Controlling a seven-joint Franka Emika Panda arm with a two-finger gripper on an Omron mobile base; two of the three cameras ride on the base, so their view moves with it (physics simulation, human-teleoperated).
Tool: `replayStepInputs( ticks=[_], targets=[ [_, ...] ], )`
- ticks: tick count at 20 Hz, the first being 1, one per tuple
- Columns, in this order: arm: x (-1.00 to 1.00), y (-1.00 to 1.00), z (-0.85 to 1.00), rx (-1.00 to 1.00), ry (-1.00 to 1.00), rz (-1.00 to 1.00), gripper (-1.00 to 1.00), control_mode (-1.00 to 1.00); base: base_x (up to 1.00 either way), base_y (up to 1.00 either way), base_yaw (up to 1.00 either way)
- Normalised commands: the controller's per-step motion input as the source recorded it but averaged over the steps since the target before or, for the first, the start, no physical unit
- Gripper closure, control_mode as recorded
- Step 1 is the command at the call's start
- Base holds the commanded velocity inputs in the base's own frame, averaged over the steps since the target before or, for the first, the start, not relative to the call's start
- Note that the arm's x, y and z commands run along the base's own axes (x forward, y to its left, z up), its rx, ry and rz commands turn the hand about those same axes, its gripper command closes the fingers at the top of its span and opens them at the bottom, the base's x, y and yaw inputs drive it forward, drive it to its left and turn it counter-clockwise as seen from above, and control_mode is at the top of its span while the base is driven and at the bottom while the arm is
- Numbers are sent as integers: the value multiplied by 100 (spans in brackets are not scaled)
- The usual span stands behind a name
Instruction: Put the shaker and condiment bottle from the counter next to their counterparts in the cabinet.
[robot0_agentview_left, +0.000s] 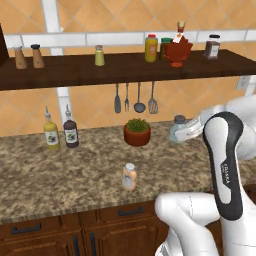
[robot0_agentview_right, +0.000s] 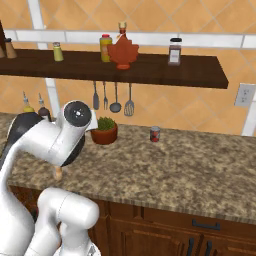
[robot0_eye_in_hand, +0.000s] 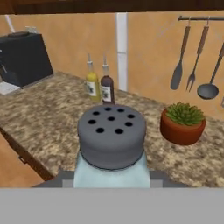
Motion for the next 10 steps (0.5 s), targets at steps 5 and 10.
replayStepInputs(
  ticks=[5,10],
  targets=[
    [-12,30,100,-10,-1,-14,100,-100,0,0,0],
    [9,42,92,-11,1,-14,100,-100,0,0,0]
  ],
)
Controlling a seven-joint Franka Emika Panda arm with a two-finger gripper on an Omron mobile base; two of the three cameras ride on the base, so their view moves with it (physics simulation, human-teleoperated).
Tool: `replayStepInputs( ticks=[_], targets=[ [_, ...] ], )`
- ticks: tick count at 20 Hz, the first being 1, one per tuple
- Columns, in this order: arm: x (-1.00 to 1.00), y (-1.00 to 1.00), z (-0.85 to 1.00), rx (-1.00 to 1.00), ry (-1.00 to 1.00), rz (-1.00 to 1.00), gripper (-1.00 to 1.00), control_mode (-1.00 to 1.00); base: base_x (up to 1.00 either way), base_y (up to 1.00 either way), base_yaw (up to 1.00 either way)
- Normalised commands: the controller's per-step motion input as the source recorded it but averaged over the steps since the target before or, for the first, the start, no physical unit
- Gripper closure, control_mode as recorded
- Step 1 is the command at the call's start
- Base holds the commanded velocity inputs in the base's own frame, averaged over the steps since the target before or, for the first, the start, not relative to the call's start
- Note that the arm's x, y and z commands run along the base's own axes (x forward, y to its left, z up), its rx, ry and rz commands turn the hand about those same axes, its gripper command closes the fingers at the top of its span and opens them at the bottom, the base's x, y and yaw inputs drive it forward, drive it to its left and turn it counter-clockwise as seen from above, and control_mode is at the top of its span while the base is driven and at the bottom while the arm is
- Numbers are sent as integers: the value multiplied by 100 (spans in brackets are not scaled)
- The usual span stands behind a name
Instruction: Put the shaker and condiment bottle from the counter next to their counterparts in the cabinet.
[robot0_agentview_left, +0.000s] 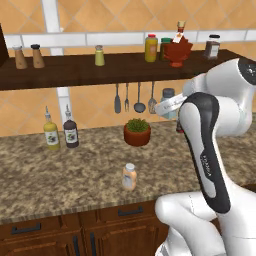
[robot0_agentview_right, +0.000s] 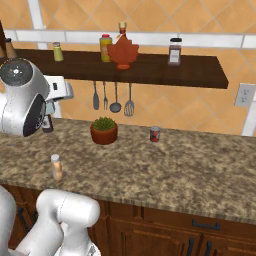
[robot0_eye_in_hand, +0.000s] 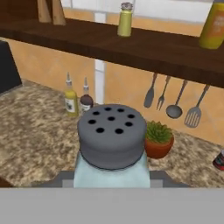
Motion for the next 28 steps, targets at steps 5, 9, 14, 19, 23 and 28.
replayStepInputs(
  ticks=[5,9,14,19,23,28],
  targets=[
    [29,28,74,-7,1,-14,100,-100,0,0,0],
    [52,18,56,0,0,-20,100,-100,0,0,0],
    [34,27,9,0,0,-19,100,-100,0,0,0],
    [38,19,3,9,-6,-20,100,-100,0,0,0],
    [3,4,3,2,0,0,100,-100,0,0,0],
    [45,39,0,12,0,0,100,-100,0,0,0]
  ],
)
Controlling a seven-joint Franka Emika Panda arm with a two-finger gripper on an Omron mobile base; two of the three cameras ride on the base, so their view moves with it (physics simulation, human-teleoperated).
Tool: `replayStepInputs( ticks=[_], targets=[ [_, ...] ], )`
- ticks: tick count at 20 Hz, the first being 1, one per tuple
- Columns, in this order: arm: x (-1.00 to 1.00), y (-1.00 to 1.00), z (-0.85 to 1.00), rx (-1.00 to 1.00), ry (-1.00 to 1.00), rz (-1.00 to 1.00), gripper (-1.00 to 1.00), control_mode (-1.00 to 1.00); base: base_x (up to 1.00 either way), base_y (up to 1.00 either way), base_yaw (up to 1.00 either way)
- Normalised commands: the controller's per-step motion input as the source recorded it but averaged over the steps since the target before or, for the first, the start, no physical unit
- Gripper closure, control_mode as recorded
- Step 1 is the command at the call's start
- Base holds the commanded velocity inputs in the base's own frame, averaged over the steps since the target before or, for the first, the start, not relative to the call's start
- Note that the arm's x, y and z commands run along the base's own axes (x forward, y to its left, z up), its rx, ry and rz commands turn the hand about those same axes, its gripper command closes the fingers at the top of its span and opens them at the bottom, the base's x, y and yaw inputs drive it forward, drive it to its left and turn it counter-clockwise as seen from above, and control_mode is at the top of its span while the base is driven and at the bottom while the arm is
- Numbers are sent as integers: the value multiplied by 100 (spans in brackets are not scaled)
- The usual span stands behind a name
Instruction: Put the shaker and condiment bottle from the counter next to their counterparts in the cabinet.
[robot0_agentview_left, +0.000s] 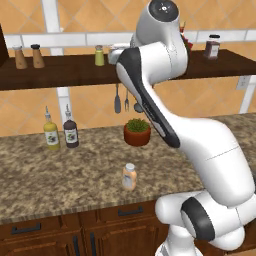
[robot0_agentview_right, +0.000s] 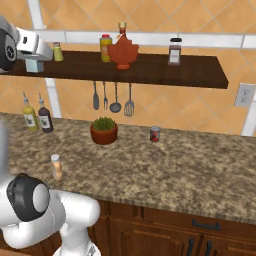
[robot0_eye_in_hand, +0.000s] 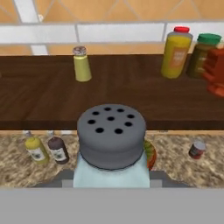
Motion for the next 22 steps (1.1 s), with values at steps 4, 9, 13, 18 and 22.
replayStepInputs(
  ticks=[4,9,13,18,22],
  targets=[
    [53,28,0,10,-1,0,100,-100,0,0,0],
    [30,28,-28,1,-7,0,100,-100,0,0,0],
    [38,40,-28,0,-3,0,100,-100,0,0,0],
    [60,23,0,3,0,0,100,-100,0,0,0],
    [52,14,0,0,0,0,100,-100,0,0,0]
  ],
)
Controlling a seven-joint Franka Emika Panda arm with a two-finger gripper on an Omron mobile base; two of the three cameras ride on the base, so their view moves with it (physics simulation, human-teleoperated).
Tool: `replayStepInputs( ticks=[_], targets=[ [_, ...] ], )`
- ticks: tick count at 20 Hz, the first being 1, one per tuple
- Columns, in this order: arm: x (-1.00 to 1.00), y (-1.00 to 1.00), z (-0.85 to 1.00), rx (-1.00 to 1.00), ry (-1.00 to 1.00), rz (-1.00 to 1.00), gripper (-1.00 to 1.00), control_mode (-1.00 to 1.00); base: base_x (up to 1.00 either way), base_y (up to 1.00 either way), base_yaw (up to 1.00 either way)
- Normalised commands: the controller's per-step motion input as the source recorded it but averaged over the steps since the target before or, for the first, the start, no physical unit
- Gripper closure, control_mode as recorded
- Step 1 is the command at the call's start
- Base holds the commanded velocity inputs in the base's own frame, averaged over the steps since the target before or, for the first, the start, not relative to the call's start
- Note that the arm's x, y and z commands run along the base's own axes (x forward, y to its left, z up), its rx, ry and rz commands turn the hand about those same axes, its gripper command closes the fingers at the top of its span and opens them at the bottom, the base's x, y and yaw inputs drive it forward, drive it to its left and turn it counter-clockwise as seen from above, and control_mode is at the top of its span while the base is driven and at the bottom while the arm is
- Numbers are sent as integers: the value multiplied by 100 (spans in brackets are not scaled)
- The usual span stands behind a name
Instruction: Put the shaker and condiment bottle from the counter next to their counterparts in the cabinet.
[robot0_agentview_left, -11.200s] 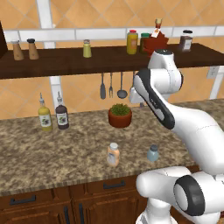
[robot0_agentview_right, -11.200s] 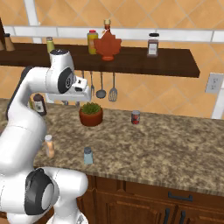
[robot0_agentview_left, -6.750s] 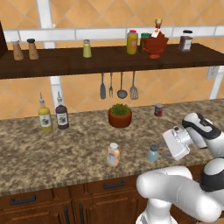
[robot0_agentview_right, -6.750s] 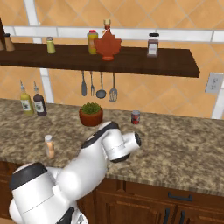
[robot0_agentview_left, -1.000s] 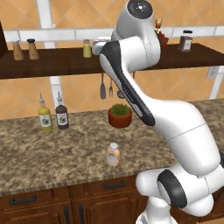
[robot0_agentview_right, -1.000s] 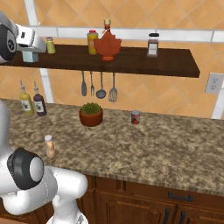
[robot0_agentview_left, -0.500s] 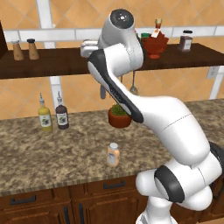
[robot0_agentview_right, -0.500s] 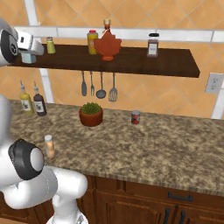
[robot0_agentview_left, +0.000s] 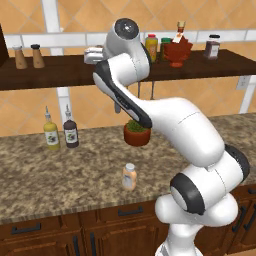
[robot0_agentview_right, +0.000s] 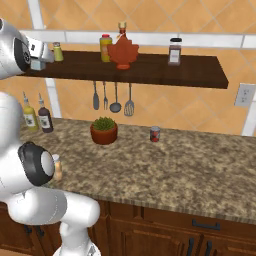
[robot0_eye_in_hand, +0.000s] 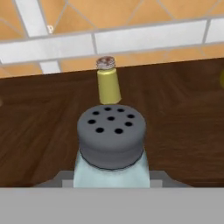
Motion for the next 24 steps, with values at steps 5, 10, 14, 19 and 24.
replayStepInputs(
  ticks=[5,10,14,19,24],
  targets=[
    [47,19,0,0,0,0,100,-100,0,0,0],
    [48,19,-4,0,0,0,100,-100,0,0,0],
    [48,15,-1,0,0,-1,100,-100,0,0,0],
    [50,12,-2,0,0,-1,100,-100,0,0,0],
    [40,11,-12,0,0,0,100,-100,0,0,0]
  ],
)
